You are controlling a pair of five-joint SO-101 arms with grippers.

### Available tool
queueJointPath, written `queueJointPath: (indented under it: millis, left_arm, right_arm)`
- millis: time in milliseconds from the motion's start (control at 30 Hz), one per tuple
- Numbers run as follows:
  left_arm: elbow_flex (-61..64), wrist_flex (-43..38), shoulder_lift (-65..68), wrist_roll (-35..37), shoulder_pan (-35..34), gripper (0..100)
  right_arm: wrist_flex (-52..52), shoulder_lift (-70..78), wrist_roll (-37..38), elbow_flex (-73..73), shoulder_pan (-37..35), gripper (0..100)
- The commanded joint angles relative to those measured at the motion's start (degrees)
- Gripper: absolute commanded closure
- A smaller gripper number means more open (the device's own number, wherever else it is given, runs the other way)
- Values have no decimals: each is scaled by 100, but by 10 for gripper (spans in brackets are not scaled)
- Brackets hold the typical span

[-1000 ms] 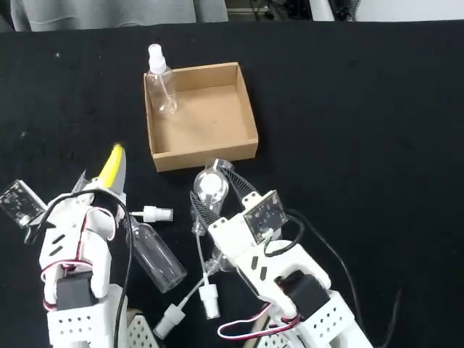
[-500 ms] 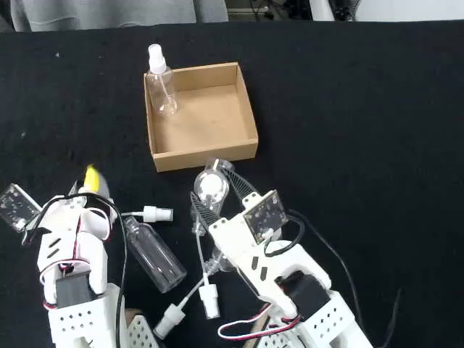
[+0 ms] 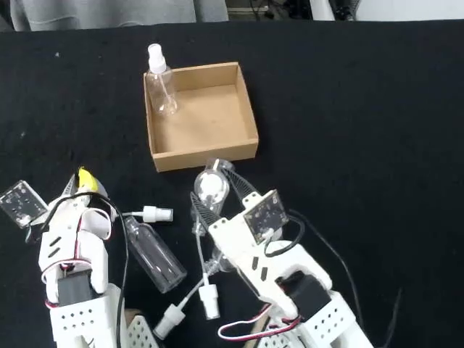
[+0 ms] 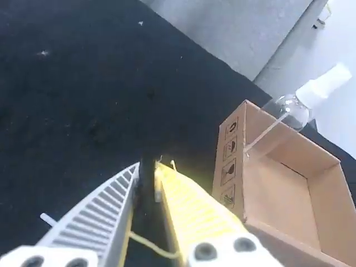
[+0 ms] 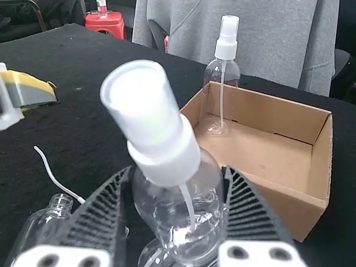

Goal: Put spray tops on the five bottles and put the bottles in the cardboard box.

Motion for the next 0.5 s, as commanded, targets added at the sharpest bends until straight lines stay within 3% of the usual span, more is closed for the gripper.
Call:
queueJointPath:
  millis: [0,467]
  left_arm:
    - [145,-132,-44,-62,-48,964]
    - [145,-132,-44,-62,-31,964]
  right_arm:
    - [273,-760,-18,-593,-79,892]
    - [615,-734,220,-1719,-79,892]
